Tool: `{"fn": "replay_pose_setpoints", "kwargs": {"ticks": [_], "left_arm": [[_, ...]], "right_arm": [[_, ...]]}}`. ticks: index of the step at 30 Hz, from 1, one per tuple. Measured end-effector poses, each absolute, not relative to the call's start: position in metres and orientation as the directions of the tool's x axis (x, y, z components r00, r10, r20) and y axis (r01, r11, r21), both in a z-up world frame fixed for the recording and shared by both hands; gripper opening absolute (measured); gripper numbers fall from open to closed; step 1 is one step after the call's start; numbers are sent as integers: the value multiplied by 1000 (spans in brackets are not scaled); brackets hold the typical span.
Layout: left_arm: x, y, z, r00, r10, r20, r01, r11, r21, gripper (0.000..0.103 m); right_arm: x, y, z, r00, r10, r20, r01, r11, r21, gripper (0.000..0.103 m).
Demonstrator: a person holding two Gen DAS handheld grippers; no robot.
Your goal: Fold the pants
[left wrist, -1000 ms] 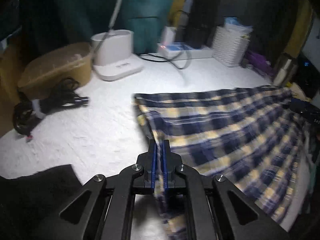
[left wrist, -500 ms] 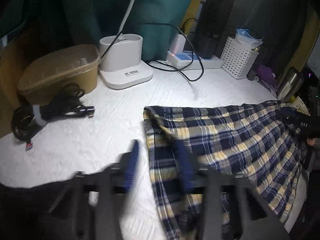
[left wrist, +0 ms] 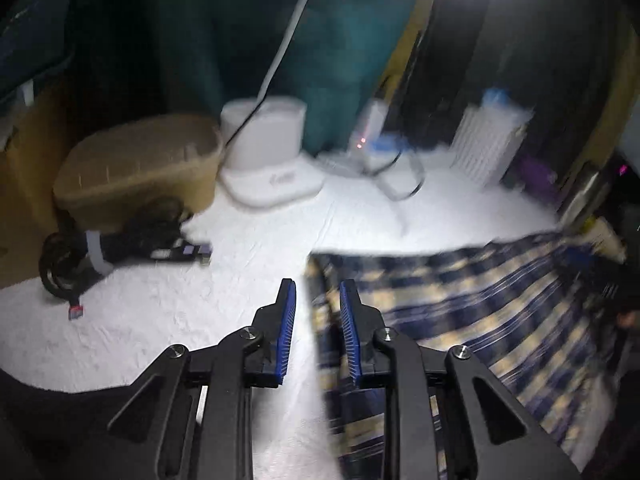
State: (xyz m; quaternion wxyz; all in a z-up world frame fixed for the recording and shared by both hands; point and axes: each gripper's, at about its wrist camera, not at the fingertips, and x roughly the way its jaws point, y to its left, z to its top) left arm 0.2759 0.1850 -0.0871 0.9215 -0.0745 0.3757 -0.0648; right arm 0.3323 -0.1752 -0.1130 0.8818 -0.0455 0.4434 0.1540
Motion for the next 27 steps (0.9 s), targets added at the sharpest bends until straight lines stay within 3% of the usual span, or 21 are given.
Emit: {"fn": "replay_pose_setpoints", "kwargs": {"ticks": [1,2,3,7,8,9,13,20,27], "left_arm": [[276,182,-87,711,-180,-680,77,981,-179,41],[277,176,-88,705,-182,-685,95,982,-164,62],[279,170,-92,698,-187,-692,115,982,-150,67],[290,155,-114,637,-191,-747,143,981,-129,67],[293,153,-122,623,-170,-763,142,984,-104,59],[296,151,-129,612,-138,-779,135,988,-68,42],[297,149,-129,620,-38,-784,97,995,29,42],[292,162,-108,624,23,-781,13,999,40,42],[230,135,-40,706,-117,-698,121,992,-44,42]], "right_arm": [[327,-167,-113,554,244,-796,-337,940,54,90],[323,-159,-113,551,252,-796,-358,932,47,90],[321,-153,-117,546,248,-800,-374,927,32,90],[316,-148,-135,514,215,-830,-381,925,3,90],[313,-149,-138,516,211,-830,-382,924,-3,90],[308,-151,-138,524,212,-825,-380,925,-4,90],[286,-160,-140,537,206,-818,-381,924,-17,90],[263,-181,-136,540,176,-823,-350,936,-30,90],[238,-180,-116,568,213,-795,-361,933,-8,90]]}}
